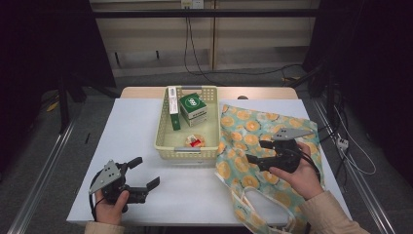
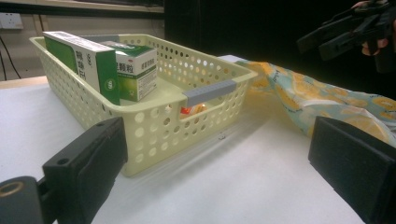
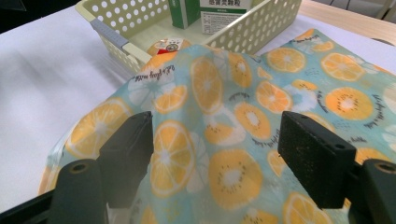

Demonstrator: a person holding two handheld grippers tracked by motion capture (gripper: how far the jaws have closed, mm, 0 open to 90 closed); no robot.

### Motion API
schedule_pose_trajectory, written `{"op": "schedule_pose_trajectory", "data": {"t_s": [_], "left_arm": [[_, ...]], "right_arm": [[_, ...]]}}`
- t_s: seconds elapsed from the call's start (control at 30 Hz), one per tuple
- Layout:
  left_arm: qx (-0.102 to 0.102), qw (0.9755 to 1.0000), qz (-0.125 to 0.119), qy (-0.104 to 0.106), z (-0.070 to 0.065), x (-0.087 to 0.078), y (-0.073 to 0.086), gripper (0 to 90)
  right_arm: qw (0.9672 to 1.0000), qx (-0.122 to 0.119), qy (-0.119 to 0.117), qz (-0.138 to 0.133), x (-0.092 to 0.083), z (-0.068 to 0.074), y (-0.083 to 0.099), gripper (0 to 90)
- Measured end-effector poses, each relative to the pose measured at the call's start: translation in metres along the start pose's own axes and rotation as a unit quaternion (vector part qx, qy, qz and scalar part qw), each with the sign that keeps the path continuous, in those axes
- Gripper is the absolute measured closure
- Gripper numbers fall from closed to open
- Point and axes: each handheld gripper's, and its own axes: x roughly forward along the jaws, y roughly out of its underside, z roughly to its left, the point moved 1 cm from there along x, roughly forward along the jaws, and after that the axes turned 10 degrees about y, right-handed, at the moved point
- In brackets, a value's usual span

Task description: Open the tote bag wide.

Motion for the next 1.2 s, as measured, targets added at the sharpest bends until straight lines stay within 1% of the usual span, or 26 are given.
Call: {"op": "schedule_pose_trajectory", "data": {"t_s": [0.03,0.07,0.13,0.17,0.2,0.27,0.3,0.37,0.43,0.47,0.5,0.53,0.63,0.67,0.7,0.77,0.87,0.97,1.03,1.07,1.1,1.13,1.17,1.2], "left_arm": [[0.0,1.0,0.0,0.001,0.0,0.0,0.0,4.8],[0.003,1.0,0.0,0.001,0.0,0.0,0.0,4.8],[0.001,1.0,-0.002,0.0,0.0,0.0,-0.001,4.8],[-0.003,1.0,-0.005,-0.001,0.0,0.0,0.0,4.8],[0.0,1.0,-0.002,-0.002,0.001,-0.001,0.0,4.8],[-0.003,1.0,-0.003,-0.003,0.001,-0.001,0.0,4.8],[-0.002,1.0,-0.002,-0.002,0.001,-0.001,0.0,4.8],[-0.004,1.0,-0.002,-0.001,0.001,-0.001,0.0,4.8],[-0.003,1.0,-0.002,-0.001,0.001,0.0,0.0,4.8],[-0.004,1.0,-0.004,-0.002,0.0,0.0,0.0,4.8],[-0.003,1.0,-0.004,-0.002,0.0,0.0,0.0,4.8],[-0.002,1.0,-0.001,-0.001,0.001,0.0,0.0,4.8],[-0.002,1.0,0.0,-0.001,0.001,0.0,0.0,4.8],[-0.002,1.0,0.0,-0.002,0.001,0.0,0.0,4.8],[-0.003,1.0,0.0,-0.002,0.001,-0.001,0.0,4.8],[-0.005,1.0,-0.001,-0.004,0.001,-0.001,0.0,4.8],[-0.005,1.0,0.0,-0.004,0.001,-0.001,0.001,4.8],[-0.005,1.0,-0.001,-0.004,0.001,-0.002,0.001,4.7],[-0.005,1.0,-0.003,-0.006,0.001,-0.003,0.001,4.7],[-0.006,0.9999,-0.005,-0.007,0.001,-0.003,0.001,4.7],[-0.007,0.9999,-0.003,-0.008,0.002,-0.003,0.001,4.7],[-0.007,0.9999,-0.003,-0.008,0.002,-0.004,0.001,4.7],[-0.007,0.9999,-0.003,-0.008,0.002,-0.003,0.001,4.7],[-0.007,0.9999,-0.003,-0.008,0.002,-0.003,0.001,4.7]], "right_arm": [[1.0,0.0,0.0,0.0,0.0,0.0,0.0,26.8],[1.0,-0.006,-0.005,0.001,-0.006,0.001,0.005,26.3],[1.0,-0.006,-0.005,0.005,-0.009,0.002,0.008,26.3],[0.9999,-0.01,-0.002,0.009,-0.011,0.002,0.011,26.2],[0.9996,-0.025,0.004,0.015,-0.015,0.002,0.018,26.2],[0.9995,-0.026,0.005,0.016,-0.016,0.002,0.021,26.1],[0.9993,-0.027,0.002,0.024,-0.018,0.001,0.029,26.1],[0.9988,-0.032,0.005,0.036,-0.02,-0.001,0.037,26.1],[0.9985,-0.038,0.01,0.038,-0.022,-0.002,0.044,26.1],[0.9985,-0.038,0.01,0.038,-0.022,-0.002,0.044,26.1],[0.9985,-0.039,0.01,0.038,-0.023,-0.004,0.048,26.1],[0.9987,-0.032,0.012,0.039,-0.025,-0.006,0.056,26.2],[0.9987,-0.019,0.011,0.045,-0.025,-0.009,0.069,26.2],[0.9987,-0.019,0.011,0.045,-0.025,-0.009,0.069,26.2],[0.9987,-0.015,0.013,0.048,-0.025,-0.012,0.077,26.2],[0.9985,-0.021,0.014,0.049,-0.025,-0.012,0.083,26.3],[0.9986,-0.024,0.006,0.047,-0.026,-0.01,0.091,25.7],[0.9984,-0.037,0.0,0.043,-0.03,-0.006,0.098,25.4],[0.9985,-0.039,-0.006,0.039,-0.032,-0.003,0.101,25.5],[0.9985,-0.038,-0.005,0.038,-0.032,-0.001,0.104,25.9],[0.9982,-0.04,-0.004,0.045,-0.032,0.001,0.106,25.9],[0.9976,-0.048,-0.006,0.05,-0.03,0.003,0.11,26.9],[0.9968,-0.059,-0.008,0.052,-0.028,0.005,0.113,29.2],[0.9961,-0.064,-0.009,0.06,-0.025,0.006,0.116,32.1]]}}
